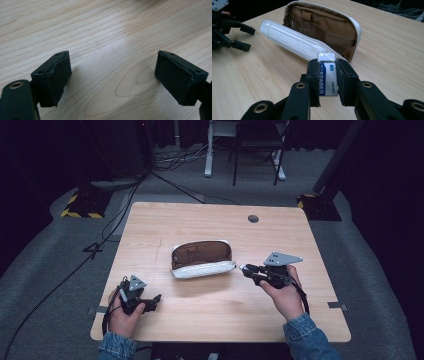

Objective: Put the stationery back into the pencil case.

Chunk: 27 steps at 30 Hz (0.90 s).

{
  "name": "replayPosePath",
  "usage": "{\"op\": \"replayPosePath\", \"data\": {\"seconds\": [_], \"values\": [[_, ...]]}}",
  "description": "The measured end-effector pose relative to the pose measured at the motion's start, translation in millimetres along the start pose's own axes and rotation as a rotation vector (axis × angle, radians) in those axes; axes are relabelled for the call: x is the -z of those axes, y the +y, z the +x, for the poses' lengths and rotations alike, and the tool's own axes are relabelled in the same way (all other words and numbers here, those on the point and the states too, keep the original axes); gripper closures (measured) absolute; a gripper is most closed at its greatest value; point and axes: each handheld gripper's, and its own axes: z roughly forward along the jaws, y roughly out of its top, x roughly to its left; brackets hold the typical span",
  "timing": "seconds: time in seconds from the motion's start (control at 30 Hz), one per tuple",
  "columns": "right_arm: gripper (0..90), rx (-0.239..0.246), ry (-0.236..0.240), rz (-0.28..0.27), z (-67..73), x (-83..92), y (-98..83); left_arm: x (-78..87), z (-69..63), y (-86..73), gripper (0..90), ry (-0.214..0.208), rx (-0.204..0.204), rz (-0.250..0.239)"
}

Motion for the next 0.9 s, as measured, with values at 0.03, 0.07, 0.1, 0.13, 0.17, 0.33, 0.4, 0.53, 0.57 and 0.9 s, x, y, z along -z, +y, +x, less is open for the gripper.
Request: {"op": "replayPosePath", "data": {"seconds": [0.03, 0.07, 0.1, 0.13, 0.17, 0.33, 0.4, 0.53, 0.57, 0.9], "values": [[73.6, 0.004, -0.001, 0.002, 0.0, -1.0, 2.1, -0.2, -0.4, -0.1, 13.5, -0.001, 0.005, -0.001], [73.6, 0.007, 0.001, 0.000, 0.0, -2.4, 4.1, -0.2, -0.4, -0.1, 13.1, -0.001, 0.005, -0.001], [73.6, 0.007, 0.000, 0.001, -0.1, -3.5, 6.3, -0.2, -0.3, 0.1, 12.4, -0.004, 0.002, 0.002], [73.6, 0.007, 0.000, 0.001, -0.1, -3.5, 6.3, -0.8, -0.9, 0.0, 12.4, -0.004, 0.003, -0.001], [73.6, 0.006, 0.007, -0.005, -1.2, -6.9, 10.8, -0.7, -0.6, 0.1, 12.2, -0.005, -0.001, 0.000], [73.6, 0.009, 0.016, -0.005, -2.2, -14.7, 19.5, -0.7, -0.8, 0.0, 12.3, -0.004, 0.002, -0.001], [73.6, 0.015, 0.017, -0.004, -1.4, -17.9, 24.4, -0.8, -0.8, 0.0, 12.3, -0.004, 0.003, -0.001], [73.6, 0.053, 0.019, 0.002, 3.6, -23.7, 37.2, -0.8, -0.9, 0.0, 12.3, -0.005, 0.004, -0.002], [73.6, 0.059, 0.019, 0.003, 5.0, -24.9, 39.8, -0.8, -0.9, 0.0, 12.3, -0.005, 0.004, -0.002], [73.6, 0.102, 0.038, 0.031, 16.7, -52.8, 65.4, -1.2, -0.2, 1.0, 10.8, -0.015, -0.001, 0.009]]}}
